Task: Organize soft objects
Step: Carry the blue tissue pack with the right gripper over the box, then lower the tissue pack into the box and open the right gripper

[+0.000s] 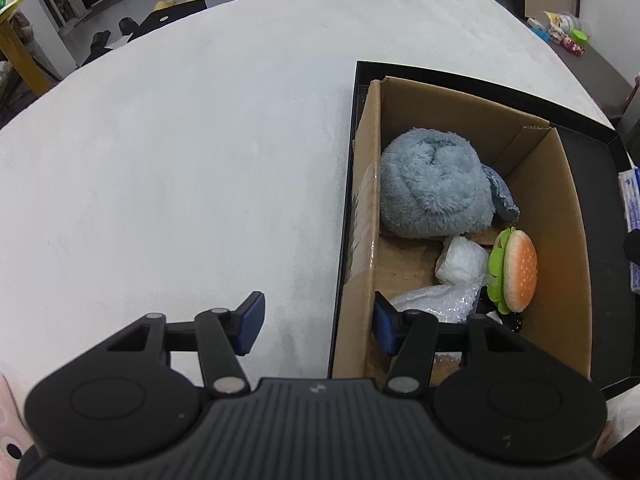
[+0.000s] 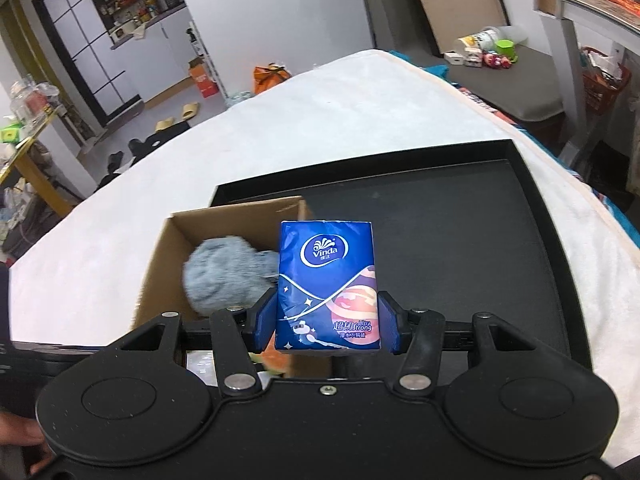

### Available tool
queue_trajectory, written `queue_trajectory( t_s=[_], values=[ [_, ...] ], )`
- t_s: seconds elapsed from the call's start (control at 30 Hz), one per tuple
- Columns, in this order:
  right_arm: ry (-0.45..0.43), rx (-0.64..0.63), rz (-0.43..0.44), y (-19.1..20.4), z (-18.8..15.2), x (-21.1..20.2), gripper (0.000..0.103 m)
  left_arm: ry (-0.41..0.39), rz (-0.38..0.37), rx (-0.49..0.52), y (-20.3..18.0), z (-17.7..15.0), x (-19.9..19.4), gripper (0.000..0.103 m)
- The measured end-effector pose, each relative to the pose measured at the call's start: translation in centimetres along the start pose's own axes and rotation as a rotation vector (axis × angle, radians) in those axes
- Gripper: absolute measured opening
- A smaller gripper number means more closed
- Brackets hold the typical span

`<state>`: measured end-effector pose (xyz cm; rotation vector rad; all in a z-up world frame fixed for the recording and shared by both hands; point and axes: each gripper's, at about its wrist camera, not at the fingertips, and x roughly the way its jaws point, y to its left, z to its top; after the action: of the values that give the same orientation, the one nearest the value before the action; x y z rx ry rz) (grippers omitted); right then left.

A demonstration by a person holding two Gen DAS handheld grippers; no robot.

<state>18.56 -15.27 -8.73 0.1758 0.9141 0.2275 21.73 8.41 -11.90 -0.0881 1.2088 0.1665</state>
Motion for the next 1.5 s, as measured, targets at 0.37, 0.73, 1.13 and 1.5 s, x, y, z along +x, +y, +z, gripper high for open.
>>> queue_trajectory(
  t_s=[0.37, 0.73, 1.13, 1.5],
  values=[
    [0.027, -0.044, 0.046, 3.8, -0.4, 0.1, 0.051, 0.002, -0.115, -0.033, 0.5, -0.2, -0.2, 0.017],
    [0.058, -0.097, 0.089, 7.0, -0.4, 0.9, 0.051, -0.006, -0.168, -0.053, 0.9, -0.4, -0.2, 0.011],
    [0.061, -0.018, 0.184, 6.7, 0.5, 1.1, 0.060, 0.012, -0.196, -0.072, 1.4, -0.1, 0.2, 0.013],
    [0.068, 0.012, 0.117, 4.5, -0.1, -0.2, 0.060, 0.014, -0.180, -0.066, 1.3, 0.6, -0.6, 0.014]
  ],
)
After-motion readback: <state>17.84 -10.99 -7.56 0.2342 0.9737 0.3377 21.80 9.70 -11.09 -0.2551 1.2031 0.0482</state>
